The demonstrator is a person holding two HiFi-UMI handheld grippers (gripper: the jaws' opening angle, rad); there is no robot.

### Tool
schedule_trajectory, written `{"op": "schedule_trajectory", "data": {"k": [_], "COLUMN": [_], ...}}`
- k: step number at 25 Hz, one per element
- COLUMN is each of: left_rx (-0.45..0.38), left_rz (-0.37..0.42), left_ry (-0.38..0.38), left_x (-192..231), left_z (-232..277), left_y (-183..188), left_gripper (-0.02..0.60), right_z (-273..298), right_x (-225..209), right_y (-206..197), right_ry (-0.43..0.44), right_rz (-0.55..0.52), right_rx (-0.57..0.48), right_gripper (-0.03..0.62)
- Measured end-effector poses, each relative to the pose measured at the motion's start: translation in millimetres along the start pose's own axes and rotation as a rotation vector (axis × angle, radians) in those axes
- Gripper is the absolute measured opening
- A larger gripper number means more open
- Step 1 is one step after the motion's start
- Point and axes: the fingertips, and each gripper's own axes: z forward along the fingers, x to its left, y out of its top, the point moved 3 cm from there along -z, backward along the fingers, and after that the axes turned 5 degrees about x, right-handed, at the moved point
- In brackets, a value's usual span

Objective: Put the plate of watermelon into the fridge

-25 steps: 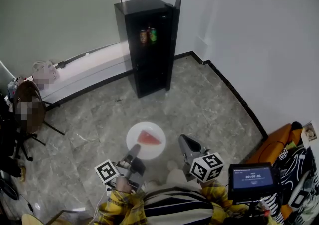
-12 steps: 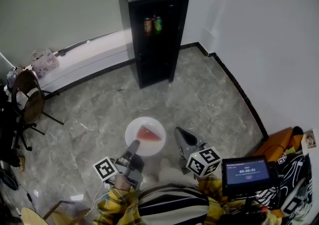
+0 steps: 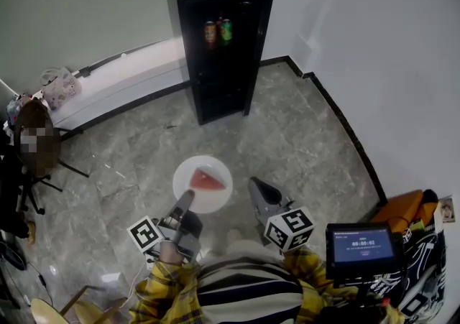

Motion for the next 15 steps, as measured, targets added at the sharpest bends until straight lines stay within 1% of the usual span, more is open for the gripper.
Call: {"op": "schedule_trajectory", "data": {"k": [5,9,15], "left_rx": [0.001,-0.008,0.007], "left_rz": [0.014,-0.009,-0.022], "left_ry": [-0.006,-0.011,-0.003], "left_x": [-1,2,11], "left_z": [26,39,53], "left_y": [5,12,28], "left_gripper": [0.017,0.017,0.017], "right_z": [8,16,36], "right_x": [-19,-27,-33], "right_y": [9,9,8], "right_ry": [0.015,0.011,0.006], "right_rz": [-0.025,-0.028,-0.01], "right_rx": [0.014,0.034,0.05], "right_gripper": [0.0,0.0,0.0]}}
